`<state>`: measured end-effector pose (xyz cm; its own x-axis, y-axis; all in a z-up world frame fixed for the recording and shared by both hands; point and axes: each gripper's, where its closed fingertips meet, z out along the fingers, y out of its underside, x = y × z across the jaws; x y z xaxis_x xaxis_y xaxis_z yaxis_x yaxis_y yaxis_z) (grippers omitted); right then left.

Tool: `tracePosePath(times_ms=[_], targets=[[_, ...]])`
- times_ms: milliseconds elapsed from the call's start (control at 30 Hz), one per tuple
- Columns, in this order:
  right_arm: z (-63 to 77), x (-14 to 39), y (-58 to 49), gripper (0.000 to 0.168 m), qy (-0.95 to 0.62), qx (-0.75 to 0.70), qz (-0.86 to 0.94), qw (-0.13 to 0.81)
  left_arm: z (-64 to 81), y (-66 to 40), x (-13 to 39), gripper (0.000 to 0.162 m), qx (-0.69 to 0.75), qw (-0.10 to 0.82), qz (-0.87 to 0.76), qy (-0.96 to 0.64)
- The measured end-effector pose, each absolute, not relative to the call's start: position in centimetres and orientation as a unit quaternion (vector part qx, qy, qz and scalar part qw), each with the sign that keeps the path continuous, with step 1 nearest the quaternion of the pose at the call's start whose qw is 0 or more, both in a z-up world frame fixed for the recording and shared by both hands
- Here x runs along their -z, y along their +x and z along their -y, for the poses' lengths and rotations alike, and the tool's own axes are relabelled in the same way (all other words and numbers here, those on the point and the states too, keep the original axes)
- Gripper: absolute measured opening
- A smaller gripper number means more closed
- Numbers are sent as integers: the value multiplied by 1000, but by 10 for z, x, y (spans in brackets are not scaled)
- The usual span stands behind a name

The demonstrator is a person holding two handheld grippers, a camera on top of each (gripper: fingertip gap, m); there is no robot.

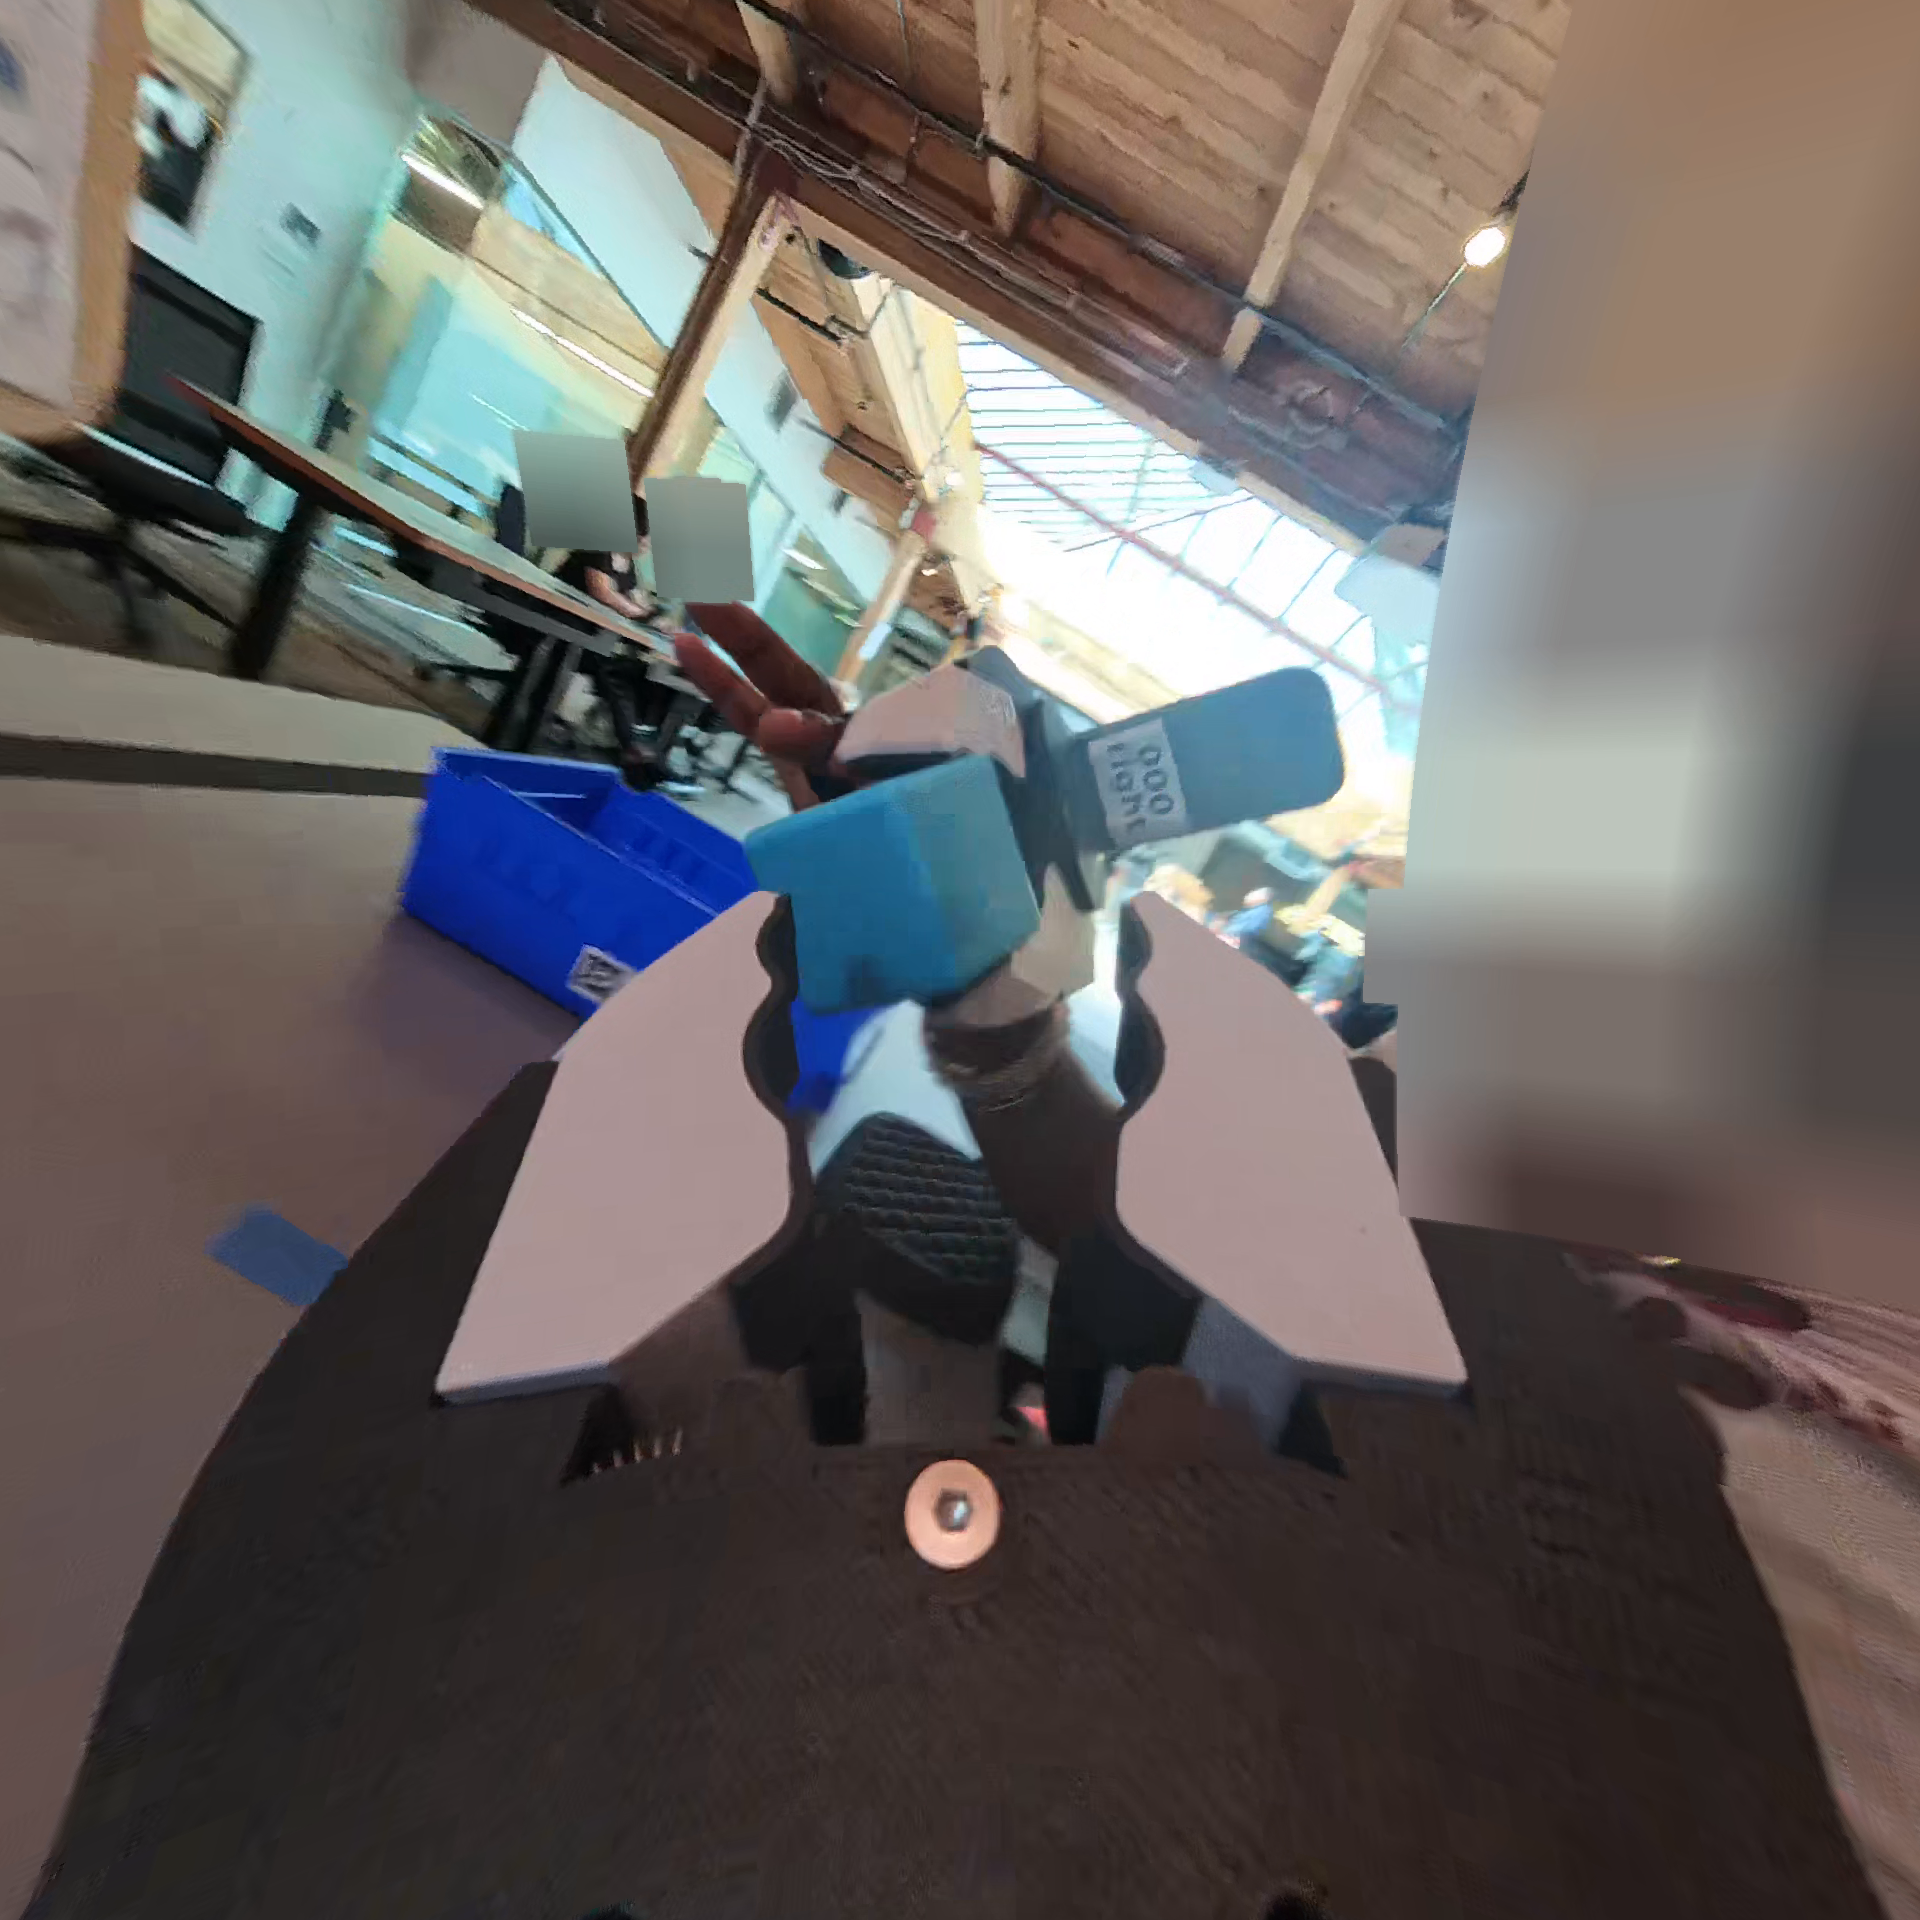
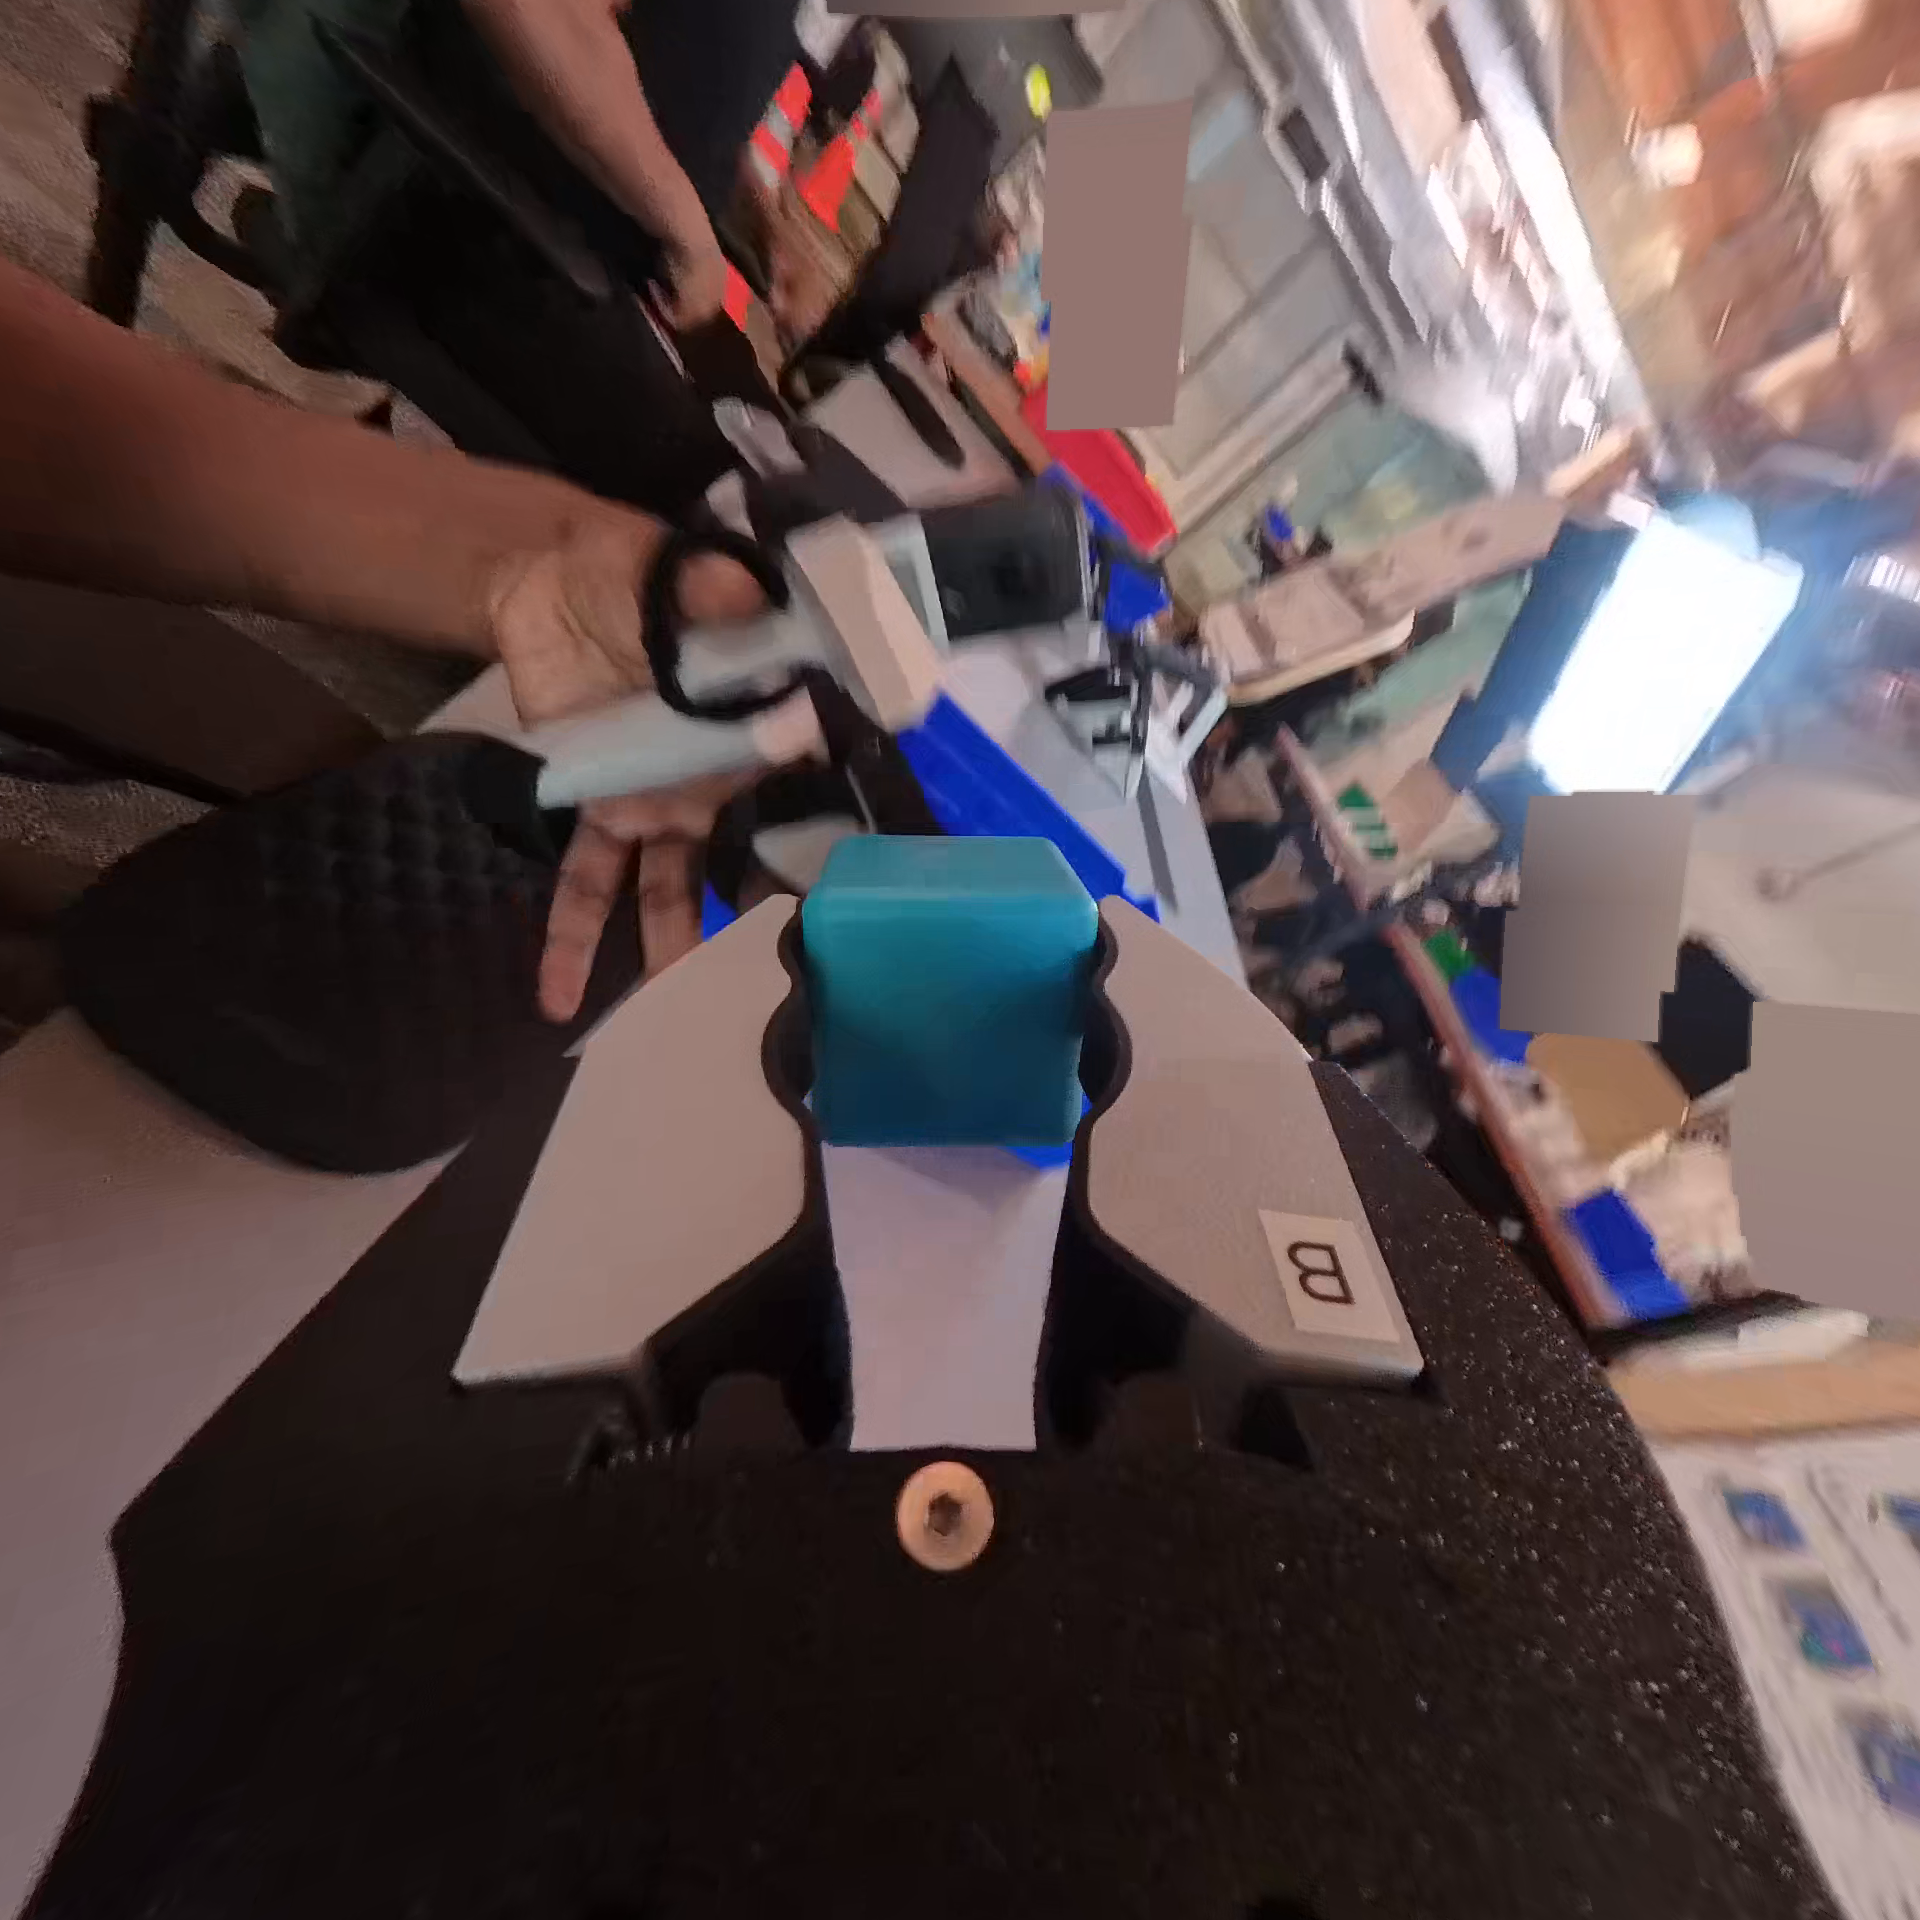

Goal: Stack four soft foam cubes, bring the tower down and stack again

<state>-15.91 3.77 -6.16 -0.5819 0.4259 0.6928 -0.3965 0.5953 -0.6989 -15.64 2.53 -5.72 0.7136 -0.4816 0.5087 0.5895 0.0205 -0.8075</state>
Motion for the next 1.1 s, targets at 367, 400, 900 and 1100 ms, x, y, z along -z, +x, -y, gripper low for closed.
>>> tracePosePath(times_ms=[367, 400, 900, 1100], targets=[[-131, 190, -186, 49, -315, -176, 917, 170, 30, -214, 89, 93, -92, 658, 16, -748], [-135, 202, -185, 49, -321, -151, 923, 149, 34, -215, 90, 94, -104, 652, 15, -751], [-147, 260, -190, 49, -353, -63, 930, 75, 42, -227, 113, 98, -158, 609, 1, -777], [-143, 266, -188, 49, -346, -72, 934, 61, 40, -229, 122, 99, -163, 590, -6, -791]])
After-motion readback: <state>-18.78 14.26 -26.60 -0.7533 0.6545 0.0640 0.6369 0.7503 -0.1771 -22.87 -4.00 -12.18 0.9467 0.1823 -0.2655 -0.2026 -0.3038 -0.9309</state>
